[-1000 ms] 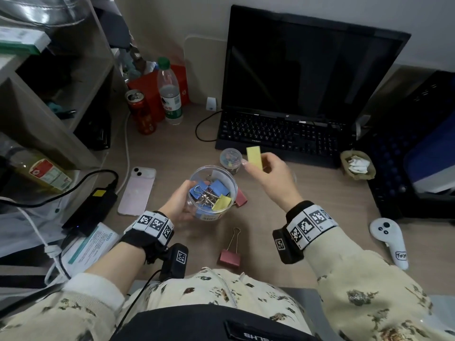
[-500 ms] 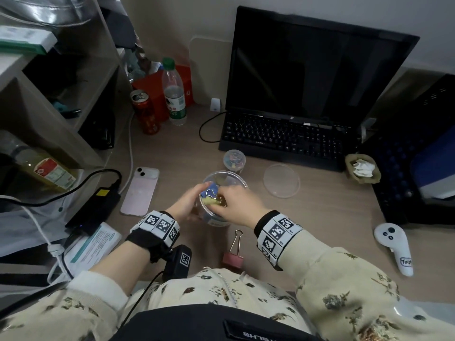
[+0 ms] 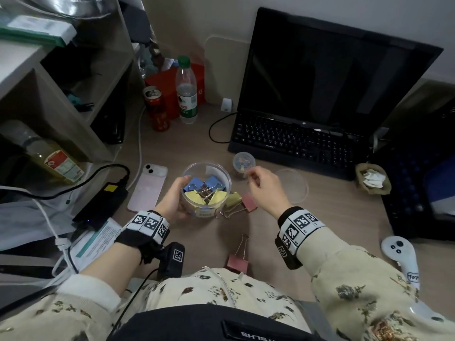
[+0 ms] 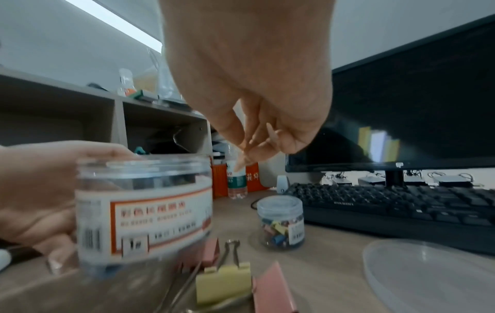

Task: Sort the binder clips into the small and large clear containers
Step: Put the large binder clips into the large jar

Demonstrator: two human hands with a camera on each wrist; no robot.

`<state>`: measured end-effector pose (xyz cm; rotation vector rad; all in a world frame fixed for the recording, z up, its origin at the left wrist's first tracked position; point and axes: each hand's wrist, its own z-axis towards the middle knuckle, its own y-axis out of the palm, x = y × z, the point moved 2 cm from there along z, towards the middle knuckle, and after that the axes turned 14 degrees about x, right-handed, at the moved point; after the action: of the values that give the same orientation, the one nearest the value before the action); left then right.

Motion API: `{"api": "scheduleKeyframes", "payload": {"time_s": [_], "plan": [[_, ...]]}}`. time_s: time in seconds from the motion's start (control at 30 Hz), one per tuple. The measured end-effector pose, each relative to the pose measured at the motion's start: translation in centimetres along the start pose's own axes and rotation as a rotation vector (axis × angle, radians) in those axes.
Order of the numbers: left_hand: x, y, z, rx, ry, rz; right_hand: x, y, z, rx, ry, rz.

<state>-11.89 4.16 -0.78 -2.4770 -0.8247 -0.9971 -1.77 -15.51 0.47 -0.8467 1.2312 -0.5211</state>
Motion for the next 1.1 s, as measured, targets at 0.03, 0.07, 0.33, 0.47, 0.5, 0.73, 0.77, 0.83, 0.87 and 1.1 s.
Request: {"api": "scheduleKeyframes", "payload": {"time_s": [0.03, 0.07, 0.33, 0.47, 0.5, 0.73, 0.77, 0.83, 0.87, 1.1], "plan": [[0.0, -0.4, 0.3, 0.012, -0.011, -0.018, 0.2, 0.5, 0.0, -0.076, 0.016, -0.052], [0.1, -0.7, 0.6, 0.016, -0.02, -0.03, 0.6, 1.2, -0.2, -0.17, 0.031, -0.112], [0.5, -2.4, 2.2, 0.017, -0.01, -0.002, 1.8, 6.9, -0.5, -0.439, 0.023, -0.263], [0.3, -2.2, 2.8, 0.012, -0.07, -0.009, 2.2, 7.8, -0.5, -0.475, -0.035, -0.399], [0.3, -2.1, 2.9, 0.014, -0.091, -0.013, 2.4, 7.9, -0.6, -0.478, -0.033, -0.411], [0.0, -1.4, 3.3, -0.014, -0.116, 0.016, 3.2, 7.9, -0.5, -0.438, 0.023, -0.471], [-0.1, -1.4, 3.3, -0.021, -0.118, 0.013, 3.3, 7.8, -0.5, -0.435, 0.042, -0.463], [-0.2, -1.4, 3.5, -0.028, -0.119, 0.014, 3.5, 7.6, -0.4, -0.451, 0.067, -0.453], [-0.2, -1.3, 3.5, -0.028, -0.117, 0.018, 3.6, 7.4, -0.3, -0.461, 0.073, -0.444], [-0.3, -0.3, 3.6, -0.061, -0.101, 0.041, 3.6, 4.2, 0.8, -0.385, 0.152, -0.215]]}}
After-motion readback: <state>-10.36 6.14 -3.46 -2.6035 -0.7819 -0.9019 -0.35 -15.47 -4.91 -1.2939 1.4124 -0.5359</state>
